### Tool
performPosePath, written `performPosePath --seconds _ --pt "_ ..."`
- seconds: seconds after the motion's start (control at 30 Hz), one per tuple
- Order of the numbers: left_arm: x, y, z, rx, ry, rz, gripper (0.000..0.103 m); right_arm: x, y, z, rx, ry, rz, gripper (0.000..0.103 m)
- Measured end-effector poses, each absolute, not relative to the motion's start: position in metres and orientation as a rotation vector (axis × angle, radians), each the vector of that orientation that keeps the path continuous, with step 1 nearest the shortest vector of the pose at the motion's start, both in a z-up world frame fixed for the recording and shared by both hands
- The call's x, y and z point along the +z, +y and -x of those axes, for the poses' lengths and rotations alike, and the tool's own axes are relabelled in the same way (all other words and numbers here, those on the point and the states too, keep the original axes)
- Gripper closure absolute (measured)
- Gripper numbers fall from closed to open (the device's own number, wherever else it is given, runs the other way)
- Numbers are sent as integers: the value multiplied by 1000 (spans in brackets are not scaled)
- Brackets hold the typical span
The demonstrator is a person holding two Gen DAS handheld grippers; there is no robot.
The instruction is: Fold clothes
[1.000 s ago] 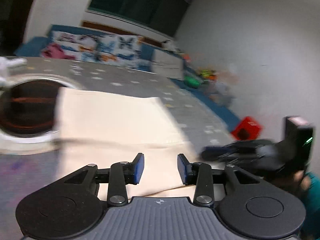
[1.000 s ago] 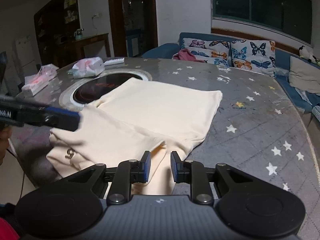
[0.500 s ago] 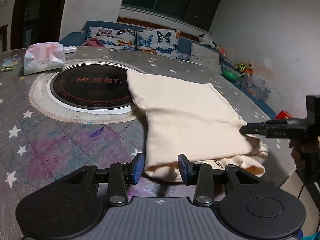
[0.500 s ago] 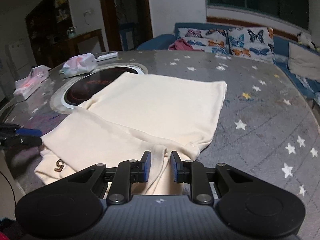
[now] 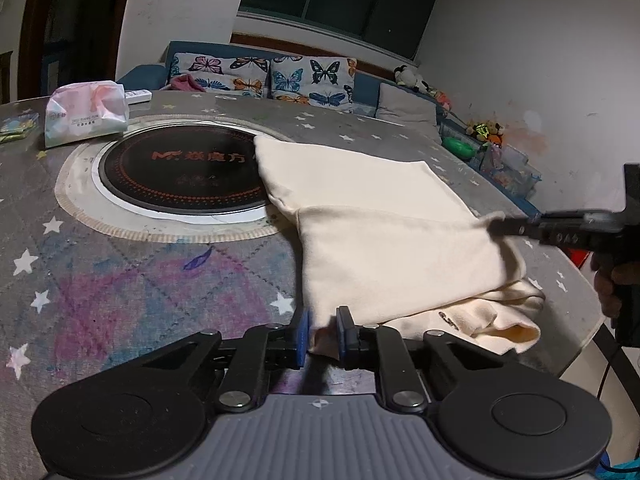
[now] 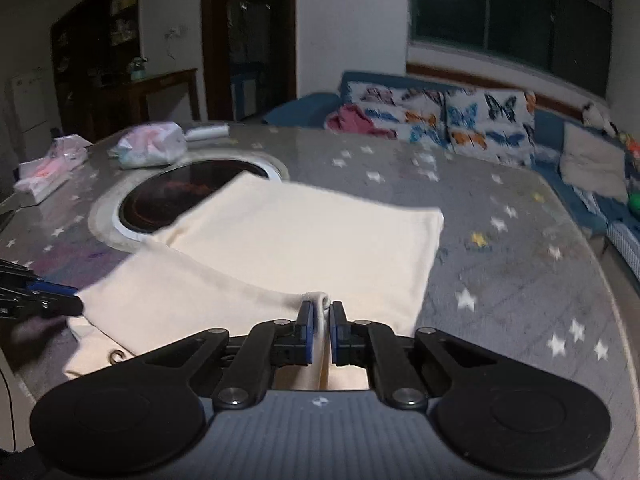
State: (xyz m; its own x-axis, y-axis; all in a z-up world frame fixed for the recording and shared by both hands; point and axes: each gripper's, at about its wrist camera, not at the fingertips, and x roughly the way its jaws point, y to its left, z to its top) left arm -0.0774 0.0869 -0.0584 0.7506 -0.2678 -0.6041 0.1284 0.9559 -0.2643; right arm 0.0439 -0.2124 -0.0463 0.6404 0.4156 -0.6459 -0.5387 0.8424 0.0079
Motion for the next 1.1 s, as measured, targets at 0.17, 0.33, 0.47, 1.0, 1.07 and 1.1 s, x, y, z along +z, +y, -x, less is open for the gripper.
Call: performPosePath --seconds 0.17,0.33,0.47,1.0,1.07,1.1 --pt "-52 90 78 -215 698 198 86 -55 -217 -47 541 711 184 87" --pt "-34 84 66 -232 657 168 86 -34 -213 -38 588 622 248 86" --pt "-25 69 40 -275 624 163 85 -36 -199 -42 638 613 280 86" --pt "-48 43 -23 -305 672 138 84 -58 -192 -48 677 652 267 86" --pt "-45 42 -17 -316 668 123 83 -53 -198 -38 690 646 281 86" --pt "-44 41 -13 -323 669 117 83 -52 -199 -33 697 647 296 86"
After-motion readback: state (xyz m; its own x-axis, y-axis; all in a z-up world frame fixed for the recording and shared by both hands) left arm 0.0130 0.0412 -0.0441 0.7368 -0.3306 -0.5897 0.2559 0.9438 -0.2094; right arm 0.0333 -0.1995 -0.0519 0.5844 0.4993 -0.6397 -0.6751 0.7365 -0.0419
